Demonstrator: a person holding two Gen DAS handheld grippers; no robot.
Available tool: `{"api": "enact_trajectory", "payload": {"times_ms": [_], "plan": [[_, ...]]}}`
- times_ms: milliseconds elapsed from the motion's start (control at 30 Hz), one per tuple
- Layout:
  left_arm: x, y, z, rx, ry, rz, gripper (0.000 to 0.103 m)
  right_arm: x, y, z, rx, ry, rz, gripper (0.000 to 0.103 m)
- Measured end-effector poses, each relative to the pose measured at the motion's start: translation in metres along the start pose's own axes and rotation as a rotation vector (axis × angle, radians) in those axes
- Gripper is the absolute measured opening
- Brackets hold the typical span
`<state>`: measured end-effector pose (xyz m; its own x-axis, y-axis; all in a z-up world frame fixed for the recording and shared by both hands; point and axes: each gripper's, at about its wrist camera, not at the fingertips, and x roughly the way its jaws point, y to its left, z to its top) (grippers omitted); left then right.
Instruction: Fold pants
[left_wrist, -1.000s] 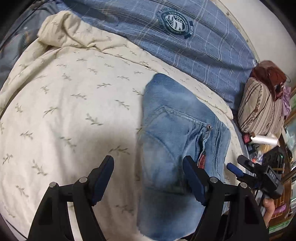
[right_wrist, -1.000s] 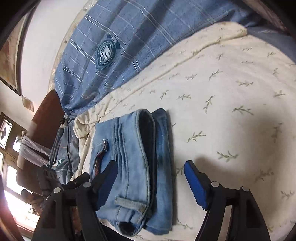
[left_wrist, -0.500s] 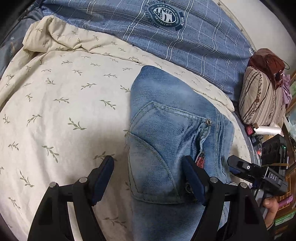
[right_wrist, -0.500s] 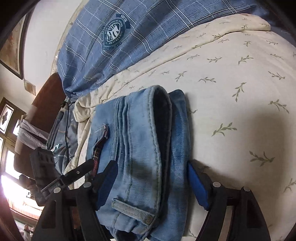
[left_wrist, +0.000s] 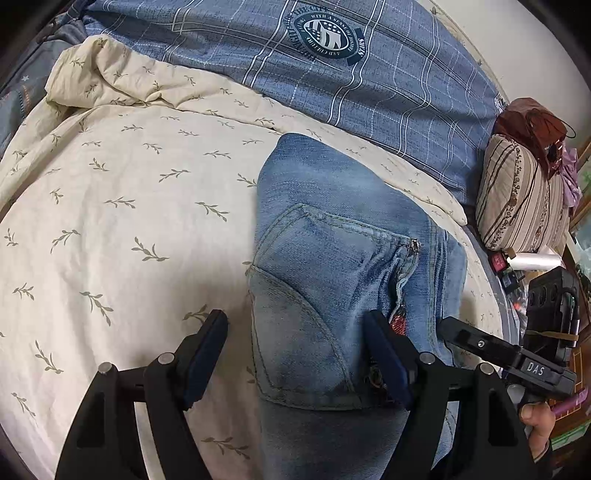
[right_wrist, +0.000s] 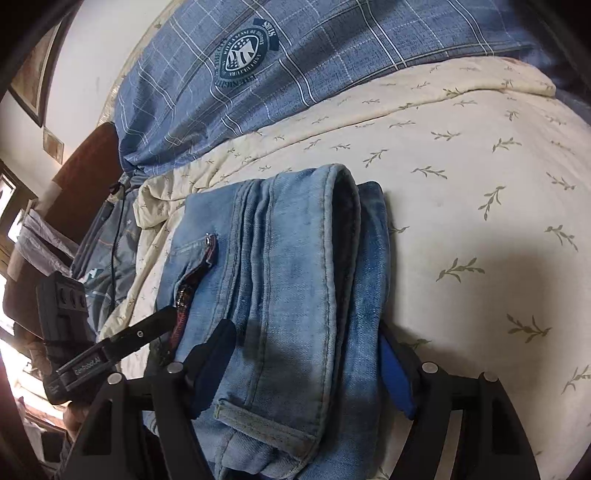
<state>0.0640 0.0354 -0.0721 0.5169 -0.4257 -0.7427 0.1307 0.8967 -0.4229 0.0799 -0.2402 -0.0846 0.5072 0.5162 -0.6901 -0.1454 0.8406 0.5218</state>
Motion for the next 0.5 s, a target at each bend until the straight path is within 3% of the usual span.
{"api": "enact_trajectory", "payload": {"times_ms": [67, 133, 267, 433, 500], "plan": [[0.000, -0.002, 0.000, 0.012, -0.002, 0.003, 0.076, 0.001, 0.001, -0.001, -0.012, 0.001, -0.022, 0.066], [-0.001, -0.006, 0.001, 0.034, -0.003, -0.001, 0.064, 0.000, 0.000, -0.001, -0.021, 0.001, -0.034, 0.060], [-0.001, -0.015, 0.000, 0.083, -0.005, 0.026, 0.058, -0.002, -0.001, -0.002, -0.025, -0.007, -0.048, 0.043], [-0.003, -0.021, -0.001, 0.117, -0.011, 0.022, 0.036, -0.006, 0.008, -0.004, -0.066, -0.024, -0.053, 0.031], [-0.006, -0.025, -0.001, 0.138, -0.020, 0.030, 0.032, -0.009, 0.012, -0.004, -0.074, -0.034, -0.045, 0.025]]}}
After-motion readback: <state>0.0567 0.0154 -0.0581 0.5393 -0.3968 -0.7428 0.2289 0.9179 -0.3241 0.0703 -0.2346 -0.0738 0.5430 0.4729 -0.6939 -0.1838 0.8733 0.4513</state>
